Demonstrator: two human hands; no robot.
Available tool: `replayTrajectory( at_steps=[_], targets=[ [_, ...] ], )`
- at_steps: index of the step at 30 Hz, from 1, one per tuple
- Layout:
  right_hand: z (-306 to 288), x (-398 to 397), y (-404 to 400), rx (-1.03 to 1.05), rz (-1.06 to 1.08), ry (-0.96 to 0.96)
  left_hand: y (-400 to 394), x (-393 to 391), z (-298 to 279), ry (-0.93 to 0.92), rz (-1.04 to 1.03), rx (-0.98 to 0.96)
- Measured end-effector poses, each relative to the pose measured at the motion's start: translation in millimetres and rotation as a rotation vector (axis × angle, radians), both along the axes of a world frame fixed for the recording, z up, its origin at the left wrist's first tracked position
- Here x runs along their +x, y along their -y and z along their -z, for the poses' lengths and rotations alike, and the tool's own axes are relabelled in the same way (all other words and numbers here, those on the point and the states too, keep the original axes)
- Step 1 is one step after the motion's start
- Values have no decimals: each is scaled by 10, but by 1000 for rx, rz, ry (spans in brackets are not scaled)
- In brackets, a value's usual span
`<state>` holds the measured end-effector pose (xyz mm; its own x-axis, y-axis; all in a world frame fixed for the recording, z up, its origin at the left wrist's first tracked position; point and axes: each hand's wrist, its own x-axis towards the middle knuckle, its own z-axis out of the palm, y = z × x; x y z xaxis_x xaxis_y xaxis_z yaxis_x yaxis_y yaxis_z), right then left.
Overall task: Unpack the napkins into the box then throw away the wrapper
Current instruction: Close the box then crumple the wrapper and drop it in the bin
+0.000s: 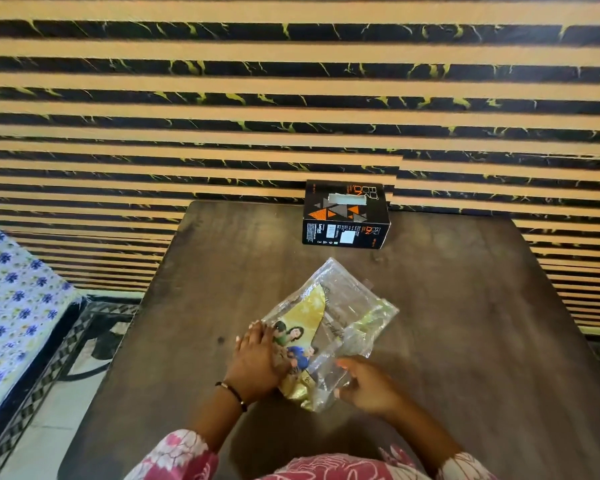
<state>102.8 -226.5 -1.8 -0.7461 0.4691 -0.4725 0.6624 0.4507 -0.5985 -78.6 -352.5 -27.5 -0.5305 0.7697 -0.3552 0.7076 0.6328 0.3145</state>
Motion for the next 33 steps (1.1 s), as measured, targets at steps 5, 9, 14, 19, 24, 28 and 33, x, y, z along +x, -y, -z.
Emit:
replayTrajectory(
  at_steps=[5, 9, 14, 19, 24, 28, 33],
  targets=[
    [-22, 1, 21, 0, -73, 1, -33, 276, 16, -61, 131, -120],
    [25, -19, 67, 15, -126, 33, -124, 416, 7, -115, 160, -17],
    [39, -10, 117, 38, 2, -82, -232, 521, -42, 224, 123, 315],
    [-42, 10, 67, 106, 207, -291, -339, 596, -212, 563, -2, 589],
    [-107, -17, 55, 238, 396, -439, -415, 637, -302, 598, -65, 789],
    [-133, 6, 24, 299, 414, -483, -411, 653, -269, 382, -191, 941],
    [-150, 24, 57, 302, 324, -573, -354, 589, -187, 549, -78, 819]
  ],
)
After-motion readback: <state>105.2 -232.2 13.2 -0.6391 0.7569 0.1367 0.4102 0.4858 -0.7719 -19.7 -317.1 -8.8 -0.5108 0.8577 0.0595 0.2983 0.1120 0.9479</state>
